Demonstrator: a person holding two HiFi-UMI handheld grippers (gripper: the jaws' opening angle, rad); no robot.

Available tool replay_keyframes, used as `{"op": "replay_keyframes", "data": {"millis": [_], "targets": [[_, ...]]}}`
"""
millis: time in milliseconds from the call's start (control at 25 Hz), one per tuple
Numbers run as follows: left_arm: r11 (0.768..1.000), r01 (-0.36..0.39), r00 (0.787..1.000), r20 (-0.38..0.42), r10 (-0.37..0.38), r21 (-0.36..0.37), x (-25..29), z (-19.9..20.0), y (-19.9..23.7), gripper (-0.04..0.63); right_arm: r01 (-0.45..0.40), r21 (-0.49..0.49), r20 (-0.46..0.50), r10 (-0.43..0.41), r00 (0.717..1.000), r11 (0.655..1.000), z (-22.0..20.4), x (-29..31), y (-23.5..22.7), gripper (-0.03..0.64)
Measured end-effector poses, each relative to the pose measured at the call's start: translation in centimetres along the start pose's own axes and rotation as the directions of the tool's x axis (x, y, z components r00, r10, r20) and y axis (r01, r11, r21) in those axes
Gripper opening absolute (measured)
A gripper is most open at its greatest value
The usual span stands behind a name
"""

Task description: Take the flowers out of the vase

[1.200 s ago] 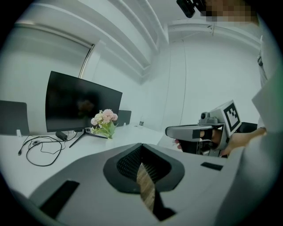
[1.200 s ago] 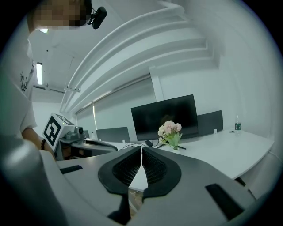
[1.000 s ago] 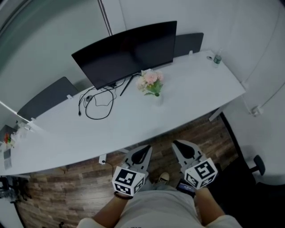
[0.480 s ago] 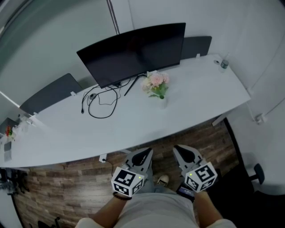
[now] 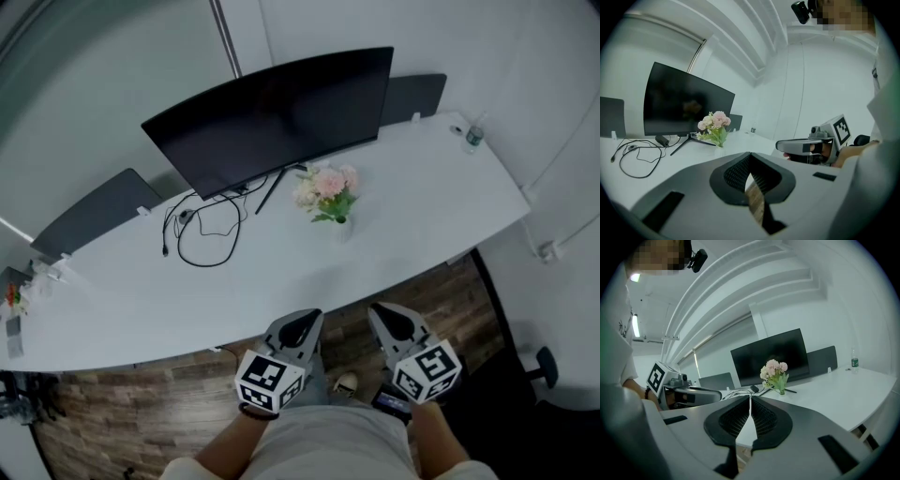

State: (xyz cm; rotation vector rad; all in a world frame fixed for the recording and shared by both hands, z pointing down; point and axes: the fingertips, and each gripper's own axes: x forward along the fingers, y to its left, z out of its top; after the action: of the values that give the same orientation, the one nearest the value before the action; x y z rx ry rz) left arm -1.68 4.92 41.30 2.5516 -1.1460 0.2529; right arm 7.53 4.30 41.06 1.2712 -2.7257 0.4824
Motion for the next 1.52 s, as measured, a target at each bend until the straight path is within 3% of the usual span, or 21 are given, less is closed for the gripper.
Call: {"op": "replay_keyframes", "data": {"millis": [760, 1120, 1360, 1520], "targets": [[0.998, 0.041, 0.999, -0.002, -0.041, 0.044, 7.1, 4.7, 11.6, 0.003, 0.099, 0.011, -0.030, -0.099, 0.995, 0.995, 4.1, 11.4, -5.3, 0.033], [0.993, 0.099, 0.995, -0.016, -0.098, 0.058, 8.3, 4.9, 12.9, 0.003, 0.135, -0.004, -0.040, -0.135, 0.990, 0.991, 4.5, 12.9, -5.5, 0.032], [0.995, 0.086, 0.996, -0.021, -0.085, 0.046, 9.0, 4.9, 12.7, 0.003, 0.142, 0.013, -0.047, -0.142, 0.989, 0.990, 4.6, 12.6, -7.0, 0.032], [0.997, 0.062, 0.998, -0.021, -0.062, 0.034, 9.3, 5.0, 12.5, 0.003, 0.100, 0.002, -0.067, -0.100, 0.993, 0.995, 4.9, 12.9, -7.2, 0.032]]}}
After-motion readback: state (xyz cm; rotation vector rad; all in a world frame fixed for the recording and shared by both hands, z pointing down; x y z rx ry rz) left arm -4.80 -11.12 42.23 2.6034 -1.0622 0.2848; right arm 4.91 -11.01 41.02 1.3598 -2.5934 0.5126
